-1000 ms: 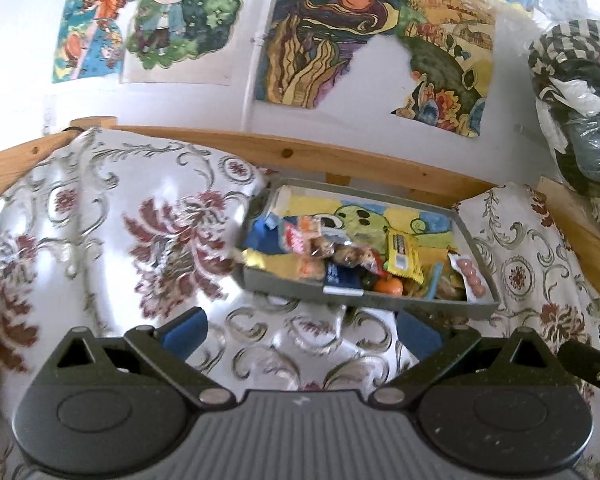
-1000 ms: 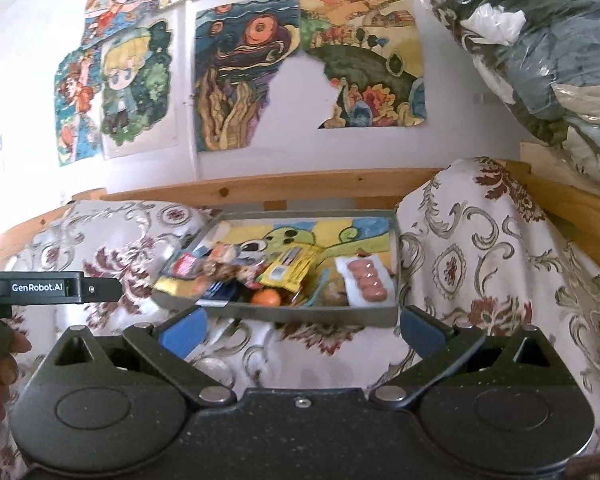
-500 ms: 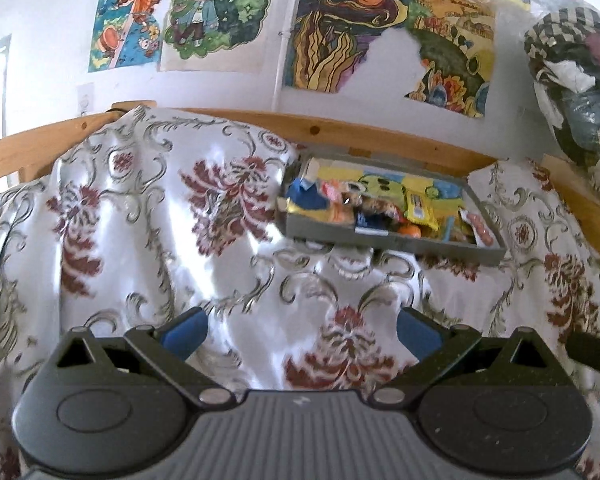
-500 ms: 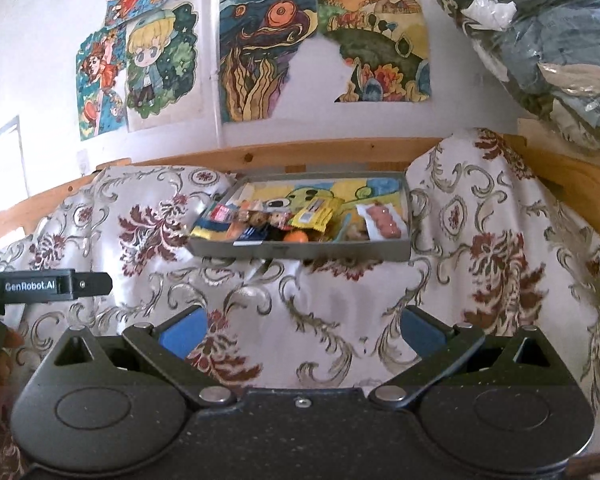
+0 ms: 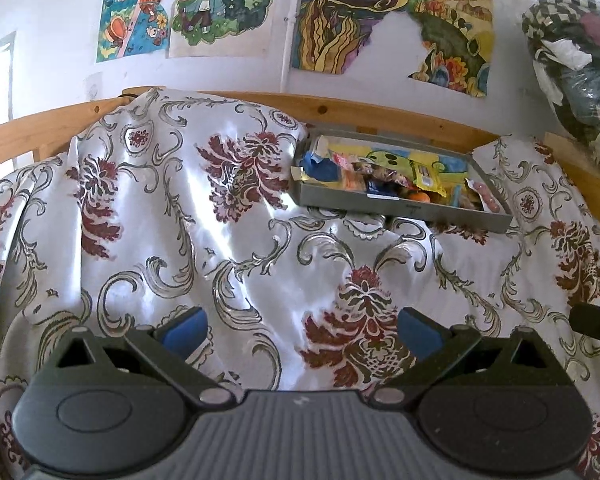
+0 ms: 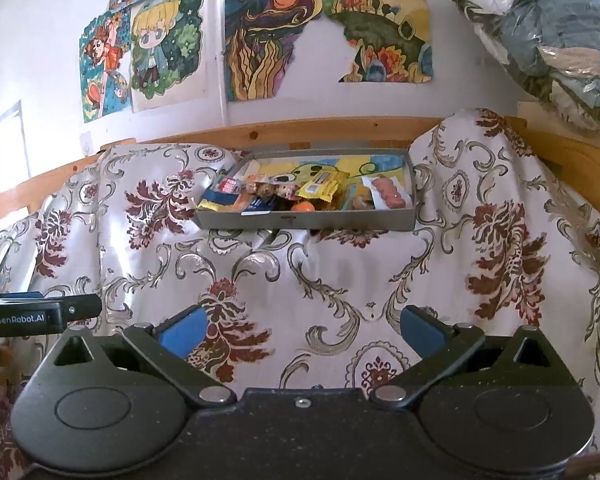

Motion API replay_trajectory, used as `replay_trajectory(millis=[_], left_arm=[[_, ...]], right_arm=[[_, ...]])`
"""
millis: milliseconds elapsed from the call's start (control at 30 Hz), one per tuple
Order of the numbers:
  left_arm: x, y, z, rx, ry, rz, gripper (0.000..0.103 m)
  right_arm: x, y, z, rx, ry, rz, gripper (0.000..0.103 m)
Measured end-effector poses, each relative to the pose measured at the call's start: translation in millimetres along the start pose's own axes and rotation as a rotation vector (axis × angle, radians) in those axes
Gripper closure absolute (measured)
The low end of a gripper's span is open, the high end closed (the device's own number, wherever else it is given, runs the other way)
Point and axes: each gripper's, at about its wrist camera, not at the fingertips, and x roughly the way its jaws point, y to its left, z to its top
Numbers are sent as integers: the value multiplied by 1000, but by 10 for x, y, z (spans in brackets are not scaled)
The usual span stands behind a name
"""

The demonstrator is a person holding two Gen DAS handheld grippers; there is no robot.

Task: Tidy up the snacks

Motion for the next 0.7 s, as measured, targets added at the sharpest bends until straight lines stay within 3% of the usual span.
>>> replay_trajectory(millis=[700], left_arm=[[15, 24, -45, -12, 14, 7, 0]], right_arm=[[31, -6, -45, 17, 25, 4, 1]])
